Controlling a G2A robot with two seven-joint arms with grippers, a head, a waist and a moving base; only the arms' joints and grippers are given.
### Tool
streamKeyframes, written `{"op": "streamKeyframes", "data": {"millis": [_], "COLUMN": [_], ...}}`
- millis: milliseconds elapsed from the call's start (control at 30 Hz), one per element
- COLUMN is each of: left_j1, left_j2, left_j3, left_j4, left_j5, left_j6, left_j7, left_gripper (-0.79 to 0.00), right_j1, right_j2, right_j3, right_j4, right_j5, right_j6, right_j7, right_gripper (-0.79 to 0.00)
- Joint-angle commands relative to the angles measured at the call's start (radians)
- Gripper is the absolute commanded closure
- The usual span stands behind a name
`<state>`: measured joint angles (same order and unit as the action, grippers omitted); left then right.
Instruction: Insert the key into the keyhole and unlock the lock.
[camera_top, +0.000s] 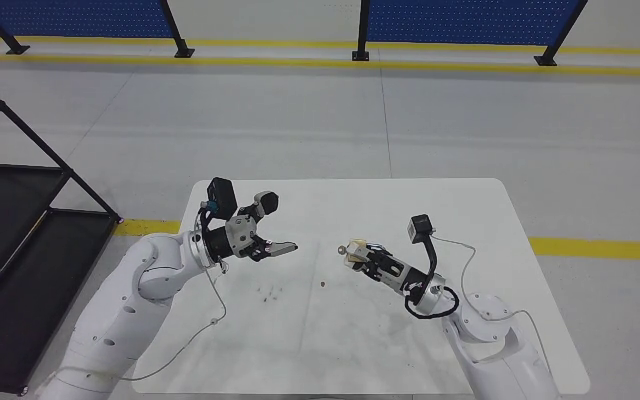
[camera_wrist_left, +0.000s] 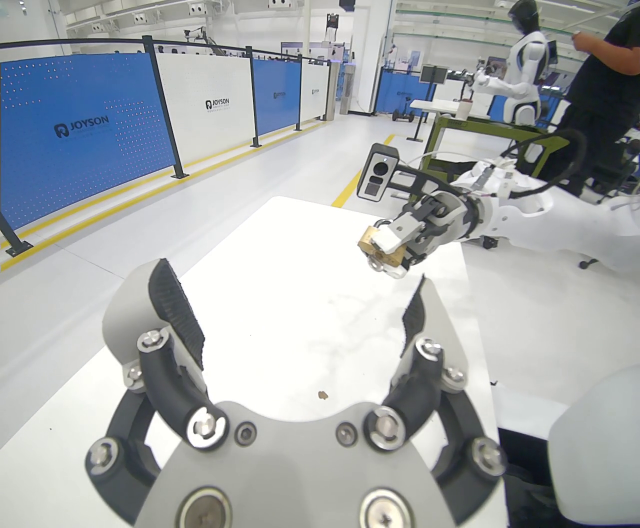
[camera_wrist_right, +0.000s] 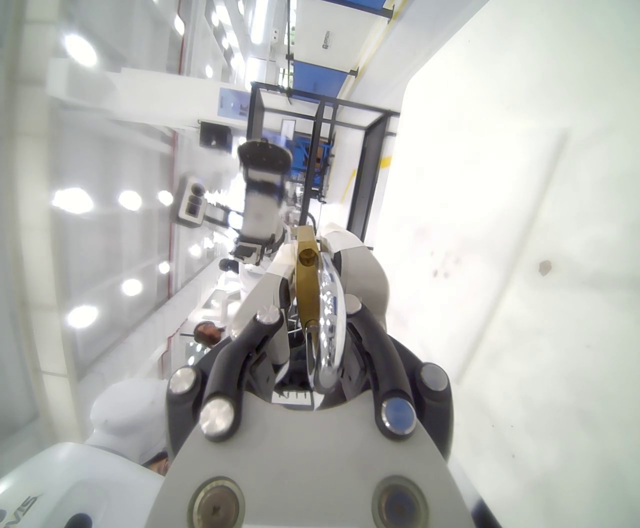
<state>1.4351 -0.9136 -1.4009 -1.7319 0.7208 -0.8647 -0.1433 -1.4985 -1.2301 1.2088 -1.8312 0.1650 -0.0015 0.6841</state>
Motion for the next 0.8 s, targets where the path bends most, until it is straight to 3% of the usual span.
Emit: {"op": "streamKeyframes", "data": {"millis": [0,167,500,767], "left_j1": [0.000,0.000,0.000,0.000], "left_j2": [0.000,0.000,0.000,0.000], "left_j3": [0.000,0.000,0.000,0.000], "left_j4": [0.000,0.000,0.000,0.000], "left_j5": [0.000,0.000,0.000,0.000], "left_j6": [0.000,0.000,0.000,0.000], "left_j7": [0.000,0.000,0.000,0.000], "left_gripper": [-0.785,-0.785,-0.785,-0.785], "right_j1": [0.000,-0.002,0.001,0.060], "right_j2": [0.000,0.002,0.013,0.004], "right_j3": [0.000,0.002,-0.087,-0.187], "right_j4": [0.000,0.005,0.000,0.072], "right_j5": [0.000,-0.042,-0.449,-0.561], "right_j6": [0.000,0.012,0.318,0.443], "right_j7": [0.000,-0.027,-0.121,-0.066], "right_gripper": [0.000,0.000,0.000,0.000]}}
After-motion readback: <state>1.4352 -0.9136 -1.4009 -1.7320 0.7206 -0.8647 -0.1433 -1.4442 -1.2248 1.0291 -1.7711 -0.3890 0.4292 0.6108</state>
